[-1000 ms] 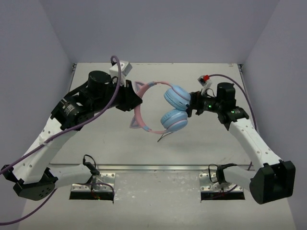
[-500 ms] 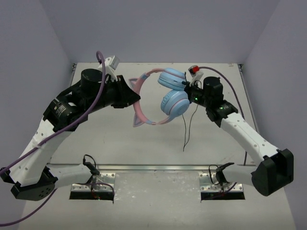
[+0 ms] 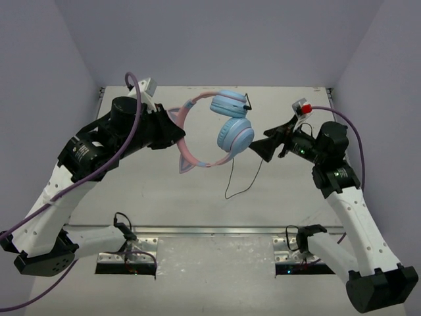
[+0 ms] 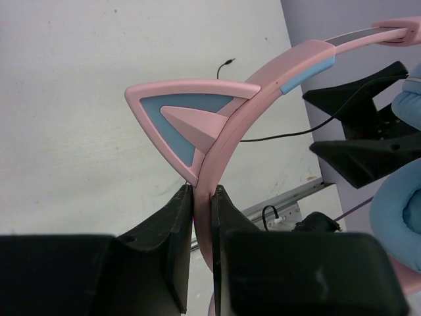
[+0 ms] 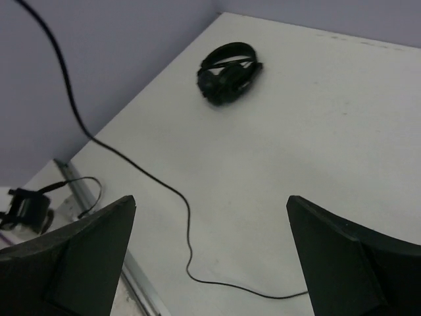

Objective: Wrap the headphones

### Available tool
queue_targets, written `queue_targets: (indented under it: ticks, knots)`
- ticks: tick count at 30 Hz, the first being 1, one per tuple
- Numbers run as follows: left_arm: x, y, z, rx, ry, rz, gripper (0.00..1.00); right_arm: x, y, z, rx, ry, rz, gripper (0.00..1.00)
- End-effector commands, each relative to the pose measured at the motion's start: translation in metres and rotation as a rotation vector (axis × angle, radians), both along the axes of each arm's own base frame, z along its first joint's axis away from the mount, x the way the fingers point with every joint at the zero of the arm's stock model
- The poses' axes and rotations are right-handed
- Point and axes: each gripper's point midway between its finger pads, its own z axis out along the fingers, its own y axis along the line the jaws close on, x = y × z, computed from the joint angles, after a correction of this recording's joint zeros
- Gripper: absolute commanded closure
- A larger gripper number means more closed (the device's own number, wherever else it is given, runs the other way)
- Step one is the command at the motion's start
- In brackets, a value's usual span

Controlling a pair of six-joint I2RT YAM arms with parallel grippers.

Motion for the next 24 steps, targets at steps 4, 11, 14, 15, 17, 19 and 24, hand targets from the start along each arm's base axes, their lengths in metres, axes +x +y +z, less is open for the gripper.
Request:
queue_targets:
  ticks: [4,11,14,15,17,19,24]
  knots:
    - [-0.005,-0.006,0.046,-0.173,-0.103,-0.001,1.00,-0.044,0.054,0.024,0.214,-0.090,0.422,0.03]
    - [-0.005,-0.018,0.047,-0.211,-0.089,-0.041,1.00,-0.028,0.108,0.032,0.192,-0.104,0.481,0.06]
    - [-0.005,-0.021,0.052,-0.229,-0.098,-0.051,1.00,-0.003,0.108,0.042,0.205,-0.159,0.389,0.10]
    - [-0.005,-0.021,0.052,-0.231,-0.098,-0.052,1.00,0.005,0.109,0.043,0.197,-0.159,0.370,0.21]
    - [-0.005,-0.020,0.054,-0.226,-0.105,-0.048,1.00,0.016,0.106,0.047,0.172,-0.189,0.318,0.51]
    - [-0.003,-0.013,0.051,-0.188,-0.111,-0.027,1.00,0.021,0.101,0.053,0.135,-0.201,0.277,0.77]
    - [0.001,-0.004,0.019,0.024,-0.168,-0.092,1.00,0.042,0.056,0.061,-0.044,-0.314,0.043,0.99]
